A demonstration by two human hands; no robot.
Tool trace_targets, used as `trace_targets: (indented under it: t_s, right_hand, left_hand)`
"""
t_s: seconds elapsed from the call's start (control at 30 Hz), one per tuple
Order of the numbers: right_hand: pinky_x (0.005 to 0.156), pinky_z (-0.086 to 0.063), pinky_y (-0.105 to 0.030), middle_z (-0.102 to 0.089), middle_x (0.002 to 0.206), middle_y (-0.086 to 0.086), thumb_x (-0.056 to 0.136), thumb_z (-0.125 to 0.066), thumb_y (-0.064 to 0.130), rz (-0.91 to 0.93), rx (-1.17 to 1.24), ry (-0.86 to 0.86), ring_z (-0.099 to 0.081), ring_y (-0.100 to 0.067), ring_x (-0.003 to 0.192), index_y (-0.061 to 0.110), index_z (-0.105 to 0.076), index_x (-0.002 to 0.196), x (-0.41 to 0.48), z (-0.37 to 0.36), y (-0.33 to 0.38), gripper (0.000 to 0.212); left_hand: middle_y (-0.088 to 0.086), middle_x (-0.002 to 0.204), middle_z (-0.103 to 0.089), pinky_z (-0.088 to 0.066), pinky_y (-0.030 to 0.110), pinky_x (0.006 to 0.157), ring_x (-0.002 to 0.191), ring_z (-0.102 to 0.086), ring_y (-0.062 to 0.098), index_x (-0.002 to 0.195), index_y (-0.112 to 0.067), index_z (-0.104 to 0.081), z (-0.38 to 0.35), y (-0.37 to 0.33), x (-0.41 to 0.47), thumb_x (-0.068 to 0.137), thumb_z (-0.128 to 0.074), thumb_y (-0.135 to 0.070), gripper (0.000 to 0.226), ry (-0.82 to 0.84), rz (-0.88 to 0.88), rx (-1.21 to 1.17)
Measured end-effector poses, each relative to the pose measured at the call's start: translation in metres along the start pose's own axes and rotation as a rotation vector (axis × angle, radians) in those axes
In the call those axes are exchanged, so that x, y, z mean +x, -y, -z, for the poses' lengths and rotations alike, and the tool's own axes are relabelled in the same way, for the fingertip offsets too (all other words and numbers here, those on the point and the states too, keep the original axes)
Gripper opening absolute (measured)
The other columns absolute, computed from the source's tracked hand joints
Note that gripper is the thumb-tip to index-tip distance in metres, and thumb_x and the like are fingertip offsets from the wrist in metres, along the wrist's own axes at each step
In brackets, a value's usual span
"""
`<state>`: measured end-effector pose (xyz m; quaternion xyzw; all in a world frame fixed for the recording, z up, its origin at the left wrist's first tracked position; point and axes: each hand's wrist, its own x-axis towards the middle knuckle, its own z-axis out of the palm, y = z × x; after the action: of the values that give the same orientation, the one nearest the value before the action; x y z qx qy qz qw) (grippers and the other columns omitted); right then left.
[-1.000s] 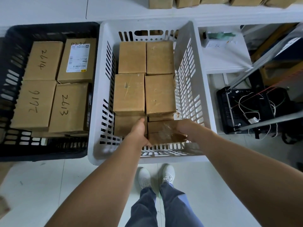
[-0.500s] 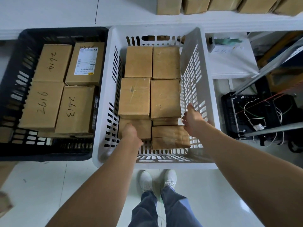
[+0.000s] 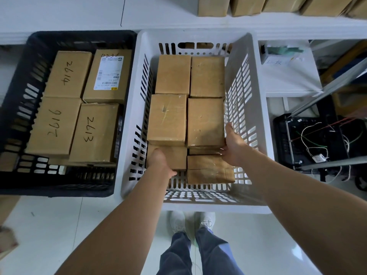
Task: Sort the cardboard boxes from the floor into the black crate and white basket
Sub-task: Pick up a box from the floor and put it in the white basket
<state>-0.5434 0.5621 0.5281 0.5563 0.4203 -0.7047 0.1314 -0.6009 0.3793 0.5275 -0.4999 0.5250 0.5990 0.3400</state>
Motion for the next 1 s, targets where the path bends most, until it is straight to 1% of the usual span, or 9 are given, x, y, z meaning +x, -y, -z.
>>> trace_targets:
  t_s: [0.1,0.2,0.27,0.37,0.47,0.53,0.6,0.73,1.0]
  right_hand:
    - [0.086,-0.039,-0.034,-0.049,0.118,0.001,0.09,-0.029,0.069,0.04,-0.087,-0.102,-0.047,-0.019,0.105,0.019,-0.041,0.141,0.0,-0.003,0.008,0.072]
    - [0.082,-0.045,-0.035,-0.052,0.103,-0.004,0.091,-0.031,0.066,0.141,-0.108,-0.168,-0.051,-0.023,0.093,0.012,-0.045,0.137,0.003,-0.004,0.023,0.073]
    - [0.097,-0.044,-0.043,-0.053,0.116,-0.009,0.092,-0.03,0.066,0.211,-0.17,-0.203,-0.052,-0.029,0.107,0.007,-0.043,0.138,0.004,-0.007,0.036,0.076]
    - [0.107,-0.036,-0.044,-0.048,0.137,-0.011,0.093,-0.03,0.064,0.288,-0.21,-0.21,-0.047,-0.031,0.124,0.004,-0.04,0.141,0.003,-0.013,0.051,0.077]
    - [0.11,-0.034,-0.045,-0.046,0.142,-0.01,0.093,-0.031,0.064,0.315,-0.206,-0.159,-0.044,-0.031,0.128,0.006,-0.04,0.141,0.0,-0.019,0.059,0.076]
    - [0.111,-0.03,-0.044,-0.04,0.146,-0.01,0.093,-0.032,0.063,0.284,-0.219,-0.146,-0.038,-0.031,0.133,0.008,-0.034,0.144,0.0,-0.022,0.06,0.075]
    - [0.112,-0.024,-0.043,-0.033,0.152,-0.009,0.092,-0.032,0.064,0.211,-0.224,-0.111,-0.031,-0.03,0.138,0.01,-0.028,0.147,0.001,-0.024,0.058,0.077]
    - [0.113,-0.021,-0.042,-0.028,0.154,-0.008,0.091,-0.036,0.065,0.159,-0.191,-0.1,-0.026,-0.03,0.141,0.012,-0.026,0.148,0.005,-0.026,0.054,0.079]
    - [0.108,-0.028,-0.041,-0.035,0.149,-0.013,0.095,-0.031,0.06,0.2,-0.321,-0.147,-0.034,-0.033,0.135,0.006,-0.03,0.146,0.01,-0.025,0.062,0.074]
  left_hand:
    - [0.011,0.138,-0.046,-0.019,0.057,0.113,0.131,-0.038,0.035,0.134,-0.013,-0.04,-0.001,-0.008,-0.008,0.095,-0.038,-0.021,0.039,-0.024,0.022,0.063]
    - [0.011,0.124,-0.056,-0.04,0.048,0.096,0.107,-0.053,0.031,0.123,-0.012,-0.05,-0.002,-0.015,-0.019,0.094,-0.043,-0.024,0.033,-0.053,-0.056,0.137]
    - [0.013,0.123,-0.058,-0.048,0.043,0.086,0.1,-0.056,0.028,0.125,-0.008,-0.051,-0.007,-0.019,-0.027,0.092,-0.048,-0.023,0.036,-0.121,-0.224,0.231]
    - [0.01,0.127,-0.055,-0.046,0.031,0.086,0.113,-0.056,0.031,0.131,-0.007,-0.046,-0.018,-0.037,-0.043,0.093,-0.049,-0.018,0.04,-0.308,-0.631,0.329]
    - [0.001,0.092,-0.059,-0.041,0.011,0.056,0.098,-0.064,0.028,0.099,-0.011,-0.058,-0.035,-0.065,-0.057,0.094,-0.047,-0.014,0.012,-0.266,-0.944,0.626]
    - [0.008,0.107,-0.062,-0.04,0.016,0.062,0.105,-0.061,0.029,0.118,-0.01,-0.056,-0.044,-0.079,-0.053,0.096,-0.049,-0.02,0.025,-0.225,-0.913,0.825]
    - [0.012,0.136,-0.051,-0.039,0.029,0.078,0.119,-0.053,0.031,0.143,-0.007,-0.033,-0.048,-0.086,-0.044,0.098,-0.048,-0.031,0.053,-0.183,-0.771,0.967]
    - [0.015,0.139,-0.047,-0.043,0.041,0.097,0.122,-0.05,0.033,0.141,-0.005,-0.032,-0.049,-0.085,-0.025,0.095,-0.052,-0.021,0.052,-0.174,-0.735,1.102]
    - [0.012,0.131,-0.054,-0.045,0.033,0.081,0.112,-0.055,0.029,0.143,-0.003,-0.031,-0.048,-0.098,-0.014,0.088,-0.063,-0.013,0.065,-0.129,-0.684,1.082]
